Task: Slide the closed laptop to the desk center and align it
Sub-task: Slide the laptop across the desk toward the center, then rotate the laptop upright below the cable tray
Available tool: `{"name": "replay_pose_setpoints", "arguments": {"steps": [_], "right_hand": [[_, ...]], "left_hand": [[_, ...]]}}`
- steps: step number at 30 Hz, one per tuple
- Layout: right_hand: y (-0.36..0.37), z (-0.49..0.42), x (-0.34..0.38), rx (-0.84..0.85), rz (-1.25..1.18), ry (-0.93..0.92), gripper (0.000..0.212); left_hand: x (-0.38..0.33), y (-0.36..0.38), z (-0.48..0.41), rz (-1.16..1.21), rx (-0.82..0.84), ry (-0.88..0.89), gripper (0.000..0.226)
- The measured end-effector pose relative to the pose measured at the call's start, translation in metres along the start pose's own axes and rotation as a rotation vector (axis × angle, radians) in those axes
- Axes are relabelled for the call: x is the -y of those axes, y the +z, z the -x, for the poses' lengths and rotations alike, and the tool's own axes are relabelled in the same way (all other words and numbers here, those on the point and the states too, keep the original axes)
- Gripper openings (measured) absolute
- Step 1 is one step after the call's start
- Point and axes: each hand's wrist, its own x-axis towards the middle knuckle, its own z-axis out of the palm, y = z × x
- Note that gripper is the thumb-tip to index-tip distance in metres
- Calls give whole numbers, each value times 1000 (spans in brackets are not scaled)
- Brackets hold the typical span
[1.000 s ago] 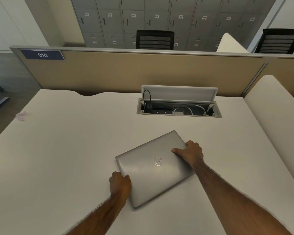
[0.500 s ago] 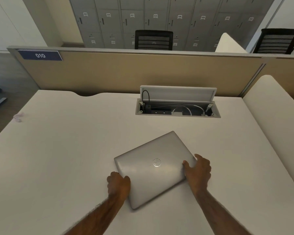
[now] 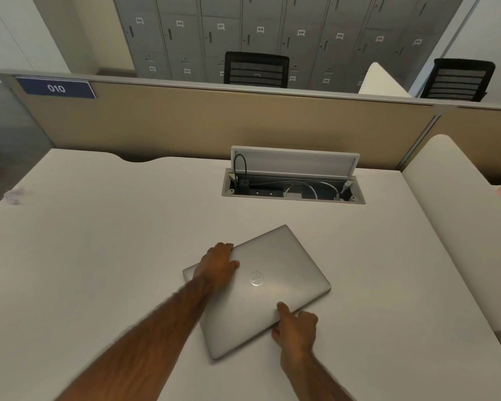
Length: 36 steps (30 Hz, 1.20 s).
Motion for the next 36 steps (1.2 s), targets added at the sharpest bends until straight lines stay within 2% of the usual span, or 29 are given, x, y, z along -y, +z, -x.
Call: {"name": "replay_pose_setpoints", "arguments": {"steps": [5, 11, 14, 17, 29, 36], "right_hand": [[4, -1, 4, 22, -56, 47, 48], [12, -1, 0, -35, -61, 34, 44], [14, -2, -2, -46, -69, 34, 32], [14, -1, -1, -57, -60, -4, 5], [17, -11, 9, -2, -39, -64, 7], [25, -26, 32, 40, 56, -144, 35]], "left_hand": [[-5, 1, -20, 30, 11, -4, 53], [-7, 5, -29, -30, 0, -13, 53], [-8, 6, -31, -10, -11, -14, 52], [-7, 5, -31, 27, -18, -25, 49], [14, -2, -18, 140, -113, -62, 41], [30, -9, -8, 277, -200, -117, 39]]}}
